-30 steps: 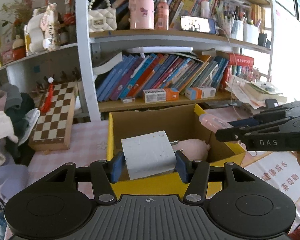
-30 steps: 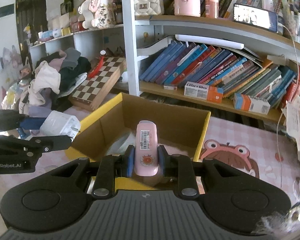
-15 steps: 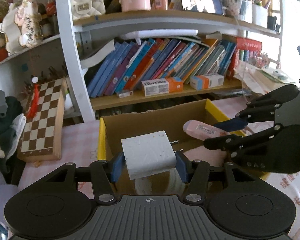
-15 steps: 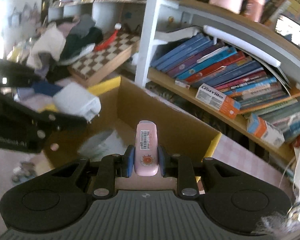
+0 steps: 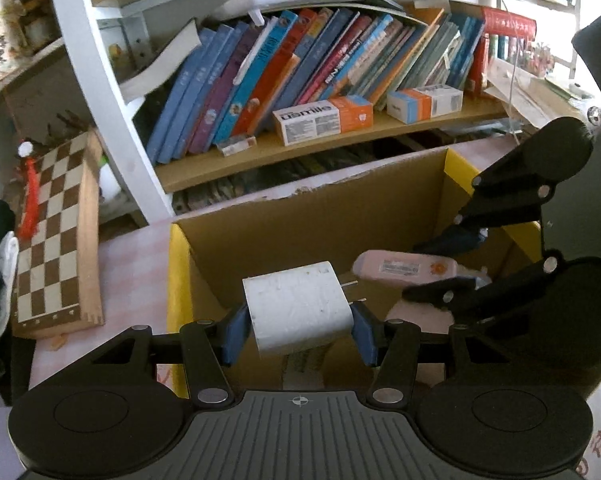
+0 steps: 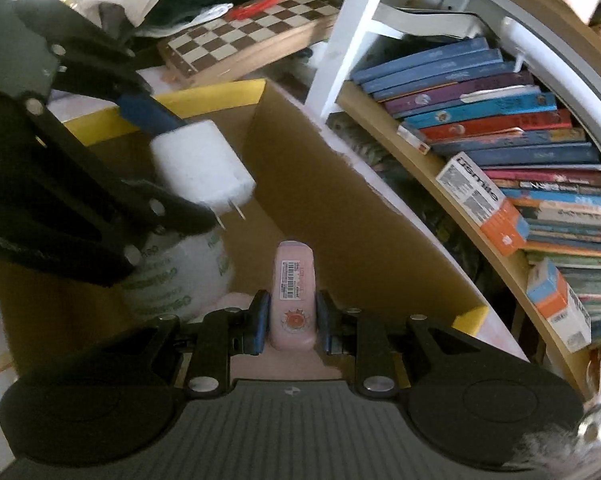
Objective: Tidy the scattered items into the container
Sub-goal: 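Release the charger from the left tool while the right tool drops the pink stick into the box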
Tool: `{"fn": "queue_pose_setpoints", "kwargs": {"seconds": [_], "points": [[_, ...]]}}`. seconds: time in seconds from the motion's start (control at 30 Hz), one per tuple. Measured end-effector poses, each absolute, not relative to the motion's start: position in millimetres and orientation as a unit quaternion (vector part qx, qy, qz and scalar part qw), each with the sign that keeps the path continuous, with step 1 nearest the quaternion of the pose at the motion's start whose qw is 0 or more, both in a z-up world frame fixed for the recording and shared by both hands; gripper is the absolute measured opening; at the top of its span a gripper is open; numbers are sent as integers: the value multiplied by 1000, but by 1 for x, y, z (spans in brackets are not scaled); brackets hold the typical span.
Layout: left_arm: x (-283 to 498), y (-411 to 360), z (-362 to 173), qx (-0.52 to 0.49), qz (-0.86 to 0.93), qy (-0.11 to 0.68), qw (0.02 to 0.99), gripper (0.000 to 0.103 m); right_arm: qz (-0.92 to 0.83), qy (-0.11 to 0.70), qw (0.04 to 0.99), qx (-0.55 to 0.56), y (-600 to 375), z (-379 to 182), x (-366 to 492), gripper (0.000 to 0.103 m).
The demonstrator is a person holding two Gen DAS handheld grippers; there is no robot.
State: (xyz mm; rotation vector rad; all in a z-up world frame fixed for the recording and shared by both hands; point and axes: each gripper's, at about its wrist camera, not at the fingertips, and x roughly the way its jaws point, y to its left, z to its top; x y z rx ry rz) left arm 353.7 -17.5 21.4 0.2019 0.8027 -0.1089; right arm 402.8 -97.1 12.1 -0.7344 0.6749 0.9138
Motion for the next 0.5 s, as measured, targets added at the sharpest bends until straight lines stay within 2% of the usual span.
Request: {"fn": "queue_pose_setpoints", "kwargs": {"seconds": [0.5], "points": [[378,-30,11,109,-59,402,907,54,442,329,760,-345,-87,-1,415,23]]}}
